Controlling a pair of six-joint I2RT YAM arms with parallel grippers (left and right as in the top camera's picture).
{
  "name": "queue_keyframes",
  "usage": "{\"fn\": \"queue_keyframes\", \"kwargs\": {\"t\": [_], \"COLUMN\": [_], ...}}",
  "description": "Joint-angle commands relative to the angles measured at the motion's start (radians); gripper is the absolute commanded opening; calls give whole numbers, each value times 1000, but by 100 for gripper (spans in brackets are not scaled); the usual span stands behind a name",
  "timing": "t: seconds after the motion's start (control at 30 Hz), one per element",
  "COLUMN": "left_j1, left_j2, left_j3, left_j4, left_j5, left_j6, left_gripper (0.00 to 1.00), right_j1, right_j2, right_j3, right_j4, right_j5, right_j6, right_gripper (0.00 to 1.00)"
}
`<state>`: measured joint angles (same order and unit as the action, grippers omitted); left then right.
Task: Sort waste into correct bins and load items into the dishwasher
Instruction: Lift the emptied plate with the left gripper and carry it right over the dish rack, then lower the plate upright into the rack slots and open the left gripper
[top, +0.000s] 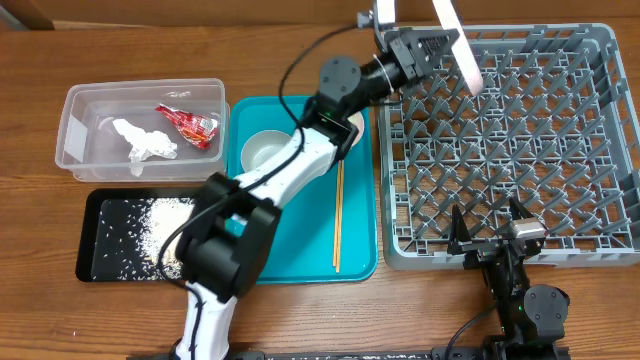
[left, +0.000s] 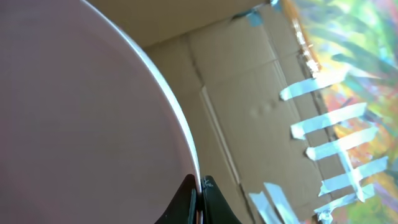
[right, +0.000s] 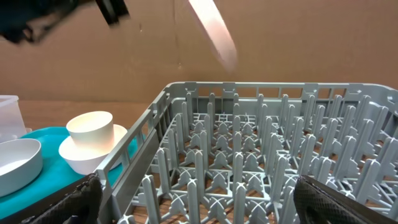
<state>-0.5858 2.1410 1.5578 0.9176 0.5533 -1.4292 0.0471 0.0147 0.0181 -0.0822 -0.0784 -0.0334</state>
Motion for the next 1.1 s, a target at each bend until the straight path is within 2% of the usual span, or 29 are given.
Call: {"fn": "queue_keyframes", "kwargs": {"t": [0.0,0.13,0.27,0.33,0.53,0.8,0.9,1.0,1.07], "left_j1": [-17,-21,-26,-27,-28,-63,-68,-67,-67], "left_j2": [17,18,18,18,18,18,18,18,18], "left_j3": [14,14,14,14,14,14,14,14,14], "left_j4": [21,-5,-161,-238,-247,-383,-382,-382,-382], "left_j5": [71,146,199,200,205,195,182,180,180], "left_j6": [-1,63,145,188,206,321,330,330,330], "left_gripper": [4,4,4,4,4,4,13,35,41], "right_j1": [-3,-3,-3,-3,-3,-3,-3,-3,-3], "right_j2": [-11,-11,-11,-11,-11,-11,-11,-11,-11], "right_j3": [-10,-10,-10,-10,-10,-10,-10,-10,-10], "right_j4": [5,5,5,5,5,5,5,5,5], "right_j5": [-2,-2,-2,-2,-2,-2,-2,-2,-2], "right_j6": [3,3,3,3,3,3,3,3,3], "right_gripper": [100,100,100,100,100,100,100,100,100]}}
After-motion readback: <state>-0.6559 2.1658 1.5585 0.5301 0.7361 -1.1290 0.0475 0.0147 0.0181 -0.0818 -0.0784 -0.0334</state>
